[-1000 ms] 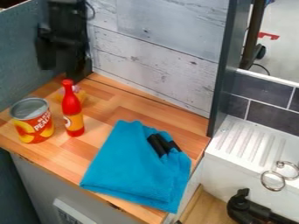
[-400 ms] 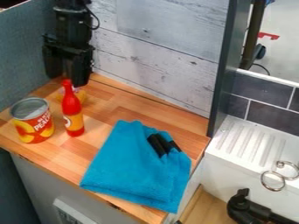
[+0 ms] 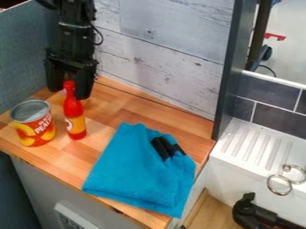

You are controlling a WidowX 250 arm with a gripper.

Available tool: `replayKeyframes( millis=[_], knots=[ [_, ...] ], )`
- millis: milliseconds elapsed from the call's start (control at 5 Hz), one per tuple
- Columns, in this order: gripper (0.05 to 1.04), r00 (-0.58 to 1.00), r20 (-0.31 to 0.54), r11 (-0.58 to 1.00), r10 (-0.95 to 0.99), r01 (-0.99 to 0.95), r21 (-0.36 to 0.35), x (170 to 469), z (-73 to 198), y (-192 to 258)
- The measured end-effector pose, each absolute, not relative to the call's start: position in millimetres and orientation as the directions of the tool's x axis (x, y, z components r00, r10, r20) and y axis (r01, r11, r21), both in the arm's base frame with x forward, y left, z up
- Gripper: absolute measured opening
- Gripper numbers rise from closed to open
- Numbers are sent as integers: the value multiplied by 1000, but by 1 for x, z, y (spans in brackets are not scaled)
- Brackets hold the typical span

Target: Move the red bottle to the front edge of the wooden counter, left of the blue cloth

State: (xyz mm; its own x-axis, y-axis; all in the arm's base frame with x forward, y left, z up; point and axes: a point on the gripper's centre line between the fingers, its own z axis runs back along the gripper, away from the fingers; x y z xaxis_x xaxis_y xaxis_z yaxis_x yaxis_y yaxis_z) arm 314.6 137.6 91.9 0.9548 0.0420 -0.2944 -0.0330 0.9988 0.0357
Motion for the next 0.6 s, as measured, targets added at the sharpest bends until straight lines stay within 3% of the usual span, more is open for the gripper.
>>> replayKeyframes(
  millis=[200,600],
  knots=[
    [945,947,-315,998,60,-53,30,311,88,143],
    [381,949,-313,999,38,-35,13,312,88,141]
  ],
)
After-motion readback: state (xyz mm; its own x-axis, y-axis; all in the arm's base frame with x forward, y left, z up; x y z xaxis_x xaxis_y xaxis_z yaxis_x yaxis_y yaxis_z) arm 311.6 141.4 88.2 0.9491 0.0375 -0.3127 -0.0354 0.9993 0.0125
